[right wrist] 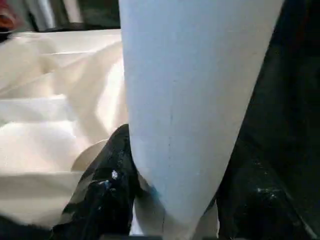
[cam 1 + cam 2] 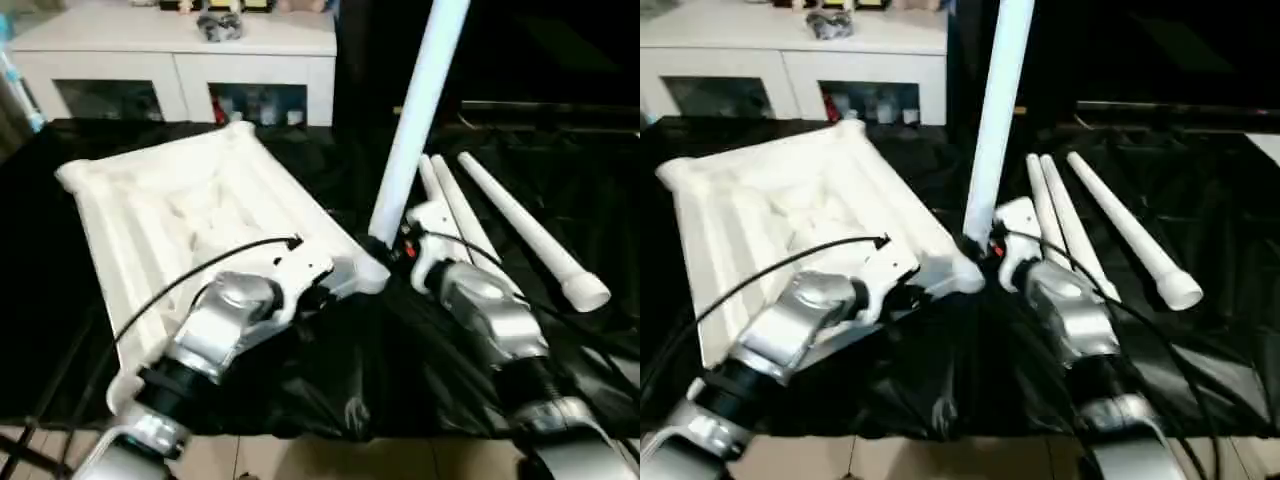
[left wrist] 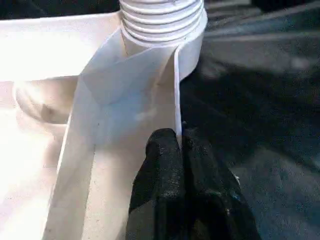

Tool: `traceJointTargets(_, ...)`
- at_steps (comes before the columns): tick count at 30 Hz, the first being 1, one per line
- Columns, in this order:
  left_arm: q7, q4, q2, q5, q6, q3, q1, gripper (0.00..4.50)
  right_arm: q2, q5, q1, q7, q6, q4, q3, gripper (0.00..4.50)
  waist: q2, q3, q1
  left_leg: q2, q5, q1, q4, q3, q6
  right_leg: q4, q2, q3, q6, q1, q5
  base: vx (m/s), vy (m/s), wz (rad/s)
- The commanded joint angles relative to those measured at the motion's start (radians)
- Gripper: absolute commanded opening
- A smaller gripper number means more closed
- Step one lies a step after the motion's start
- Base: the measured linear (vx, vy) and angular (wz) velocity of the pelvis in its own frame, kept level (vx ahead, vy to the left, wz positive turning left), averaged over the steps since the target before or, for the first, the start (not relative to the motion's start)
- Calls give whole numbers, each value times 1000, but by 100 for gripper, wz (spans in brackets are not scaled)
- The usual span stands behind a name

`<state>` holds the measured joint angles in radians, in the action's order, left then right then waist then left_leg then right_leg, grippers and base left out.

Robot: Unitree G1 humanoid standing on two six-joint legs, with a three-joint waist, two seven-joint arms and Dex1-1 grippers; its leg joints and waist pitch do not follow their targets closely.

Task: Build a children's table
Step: Insert table leg to table base

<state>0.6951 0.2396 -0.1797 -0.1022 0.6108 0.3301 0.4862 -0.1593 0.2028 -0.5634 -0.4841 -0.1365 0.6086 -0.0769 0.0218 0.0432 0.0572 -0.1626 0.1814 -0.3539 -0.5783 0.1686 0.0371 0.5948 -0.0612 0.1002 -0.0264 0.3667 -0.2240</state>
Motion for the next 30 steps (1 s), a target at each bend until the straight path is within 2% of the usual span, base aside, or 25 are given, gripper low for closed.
traceJointTargets(1, 16, -108, 45, 38, -24, 36, 13, 0, 21, -42, 38, 44, -63, 148, -23, 185, 4, -36, 6, -78, 384, -3, 88, -46, 11, -99, -114, -68, -147, -28, -366, 0, 0, 0)
traceJointTargets(6, 1, -105, 42, 24, -11, 44, 18, 0, 37, -51, 27, 18, -63, 165, -36, 185, 3, -37, 11, -76, 363, 6, 82, -37, -7, -101, -114, -73, -159, -23, -352, 0, 0, 0)
traceJointTargets(14, 16, -118, 27, 20, -5, 54, 12, 0, 40, -52, 15, -5, -76, 177, -29, 185, 6, -38, 12, -77, 342, 3, 85, -38, -8, -101, -112, -72, -153, -24, -359, 0, 0, 0)
traceJointTargets(15, 23, -120, 24, 21, -6, 57, 10, 0, 38, -58, 9, -10, -63, 177, -29, 241, 7, -37, 12, -77, 343, 3, 85, -38, -8, -101, -112, -72, -155, -24, -356, 0, 0, 0)
traceJointTargets(16, 26, -121, 23, 22, -7, 59, 10, 0, 38, -52, 4, -14, -59, 174, -22, 255, 7, -37, 11, -78, 349, 3, 85, -38, -7, -101, -112, -72, -157, -24, -357, 0, 0, 0)
traceJointTargets(18, 33, -122, 21, 23, -10, 60, 9, 0, 39, -39, 0, -23, -53, 163, -9, 255, 8, -40, 14, -78, 343, 7, 82, -37, -8, -103, -114, -74, -170, -23, -344, 0, 0, 0)
traceJointTargets(19, 35, -123, 20, 23, -9, 60, 8, 0, 38, -36, -2, -25, -48, 156, -5, 275, 5, -47, 19, -80, 302, 6, 79, -33, -12, -92, -115, -78, -186, -27, -263, 0, 0, 0)
traceJointTargets(20, 35, -123, 20, 23, -10, 61, 8, 0, 38, -35, -3, -27, -47, 154, -4, 291, 6, -47, 22, -79, 257, 2, 78, -29, -26, -86, -109, -76, -200, -27, -201, 0, 0, 0)
traceJointTargets(22, 40, -121, 17, 25, -15, 62, 8, 0, 38, -26, -6, -39, -43, 140, 2, 300, 8, -50, 27, -79, 219, -1, 74, -28, -41, -80, -110, -75, -210, -31, -157, 0, 0, 0)
traceJointTargets(25, 49, -119, 7, 29, -26, 63, 6, 0, 33, -11, -3, -71, -39, 97, 5, 339, 8, -62, 40, -78, 89, -9, 60, -25, -81, -56, -108, -72, -236, -36, 29, 0, 0, 0)
traceJointTargets(26, 51, -119, 6, 29, -27, 63, 6, 0, 32, -10, -2, -76, -38, 91, 5, 339, 8, -62, 40, -78, 89, -9, 60, -25, -81, -56, -108, -72, -236, -36, 29, 0, 0, 0)
traceJointTargets(27, 55, -120, 2, 31, -30, 63, 5, 0, 29, -9, -1, -85, -36, 82, 4, 352, 9, -62, 40, -78, 67, -13, 58, -26, -96, -52, -107, -70, -244, -37, 70, 0, 0, 0)
traceJointTargets(30, 91, -123, -27, 37, -67, 71, -3, 0, -3, 5, 33, -166, -47, -19, -11, 369, 6, -59, 45, -79, 94, -11, 58, -24, -106, -56, -109, -68, -242, -39, 42, 0, 0, 0)
